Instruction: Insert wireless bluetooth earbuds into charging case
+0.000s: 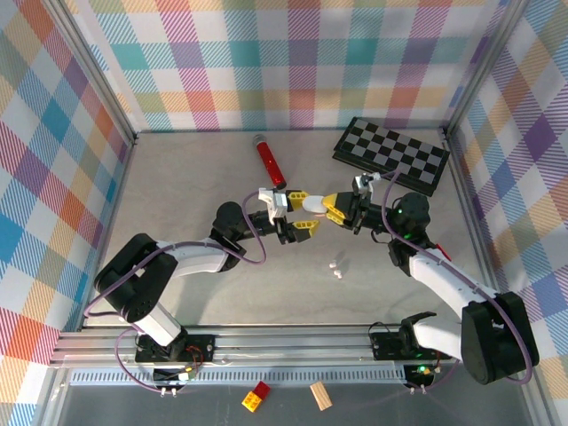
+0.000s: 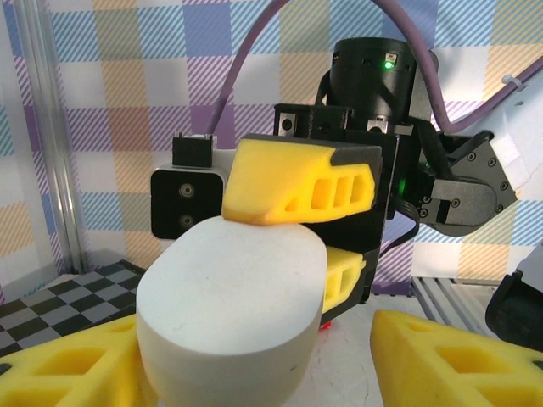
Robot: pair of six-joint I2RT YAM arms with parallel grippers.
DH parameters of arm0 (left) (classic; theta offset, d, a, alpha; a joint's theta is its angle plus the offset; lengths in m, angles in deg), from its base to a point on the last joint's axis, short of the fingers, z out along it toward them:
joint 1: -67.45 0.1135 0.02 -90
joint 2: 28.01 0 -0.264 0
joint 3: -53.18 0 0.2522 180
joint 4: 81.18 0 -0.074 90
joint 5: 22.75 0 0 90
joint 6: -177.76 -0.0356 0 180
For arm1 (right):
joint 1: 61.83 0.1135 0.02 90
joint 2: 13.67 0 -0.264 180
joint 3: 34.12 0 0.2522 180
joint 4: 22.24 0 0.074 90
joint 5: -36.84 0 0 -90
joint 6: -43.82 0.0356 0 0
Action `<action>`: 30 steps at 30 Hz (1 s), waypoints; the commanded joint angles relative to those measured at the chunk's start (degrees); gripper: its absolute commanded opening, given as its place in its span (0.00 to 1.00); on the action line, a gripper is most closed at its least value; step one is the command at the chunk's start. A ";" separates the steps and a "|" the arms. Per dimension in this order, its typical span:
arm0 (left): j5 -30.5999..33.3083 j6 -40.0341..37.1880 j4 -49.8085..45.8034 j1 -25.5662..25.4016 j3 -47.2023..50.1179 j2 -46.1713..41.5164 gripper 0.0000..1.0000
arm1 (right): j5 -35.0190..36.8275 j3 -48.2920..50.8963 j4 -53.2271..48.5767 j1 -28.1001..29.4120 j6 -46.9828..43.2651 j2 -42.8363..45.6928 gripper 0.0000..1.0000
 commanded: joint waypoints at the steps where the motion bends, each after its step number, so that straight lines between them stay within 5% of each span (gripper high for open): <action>1: -1.65 -1.47 2.75 -0.48 -1.69 0.47 0.62 | 0.40 -2.03 3.26 0.54 0.64 -0.32 0.15; 16: -1.65 -1.22 2.62 -0.50 -1.69 -0.33 0.51 | 0.31 -1.59 2.53 1.05 0.02 -1.02 0.16; 22: -1.78 -1.04 2.60 -0.54 -1.61 -0.32 0.39 | 0.31 -1.51 2.47 1.06 0.03 -0.93 0.16; 30: -2.30 -0.60 2.51 -0.50 -1.69 -0.66 0.42 | 0.22 -1.41 1.06 1.07 -0.77 -1.36 0.16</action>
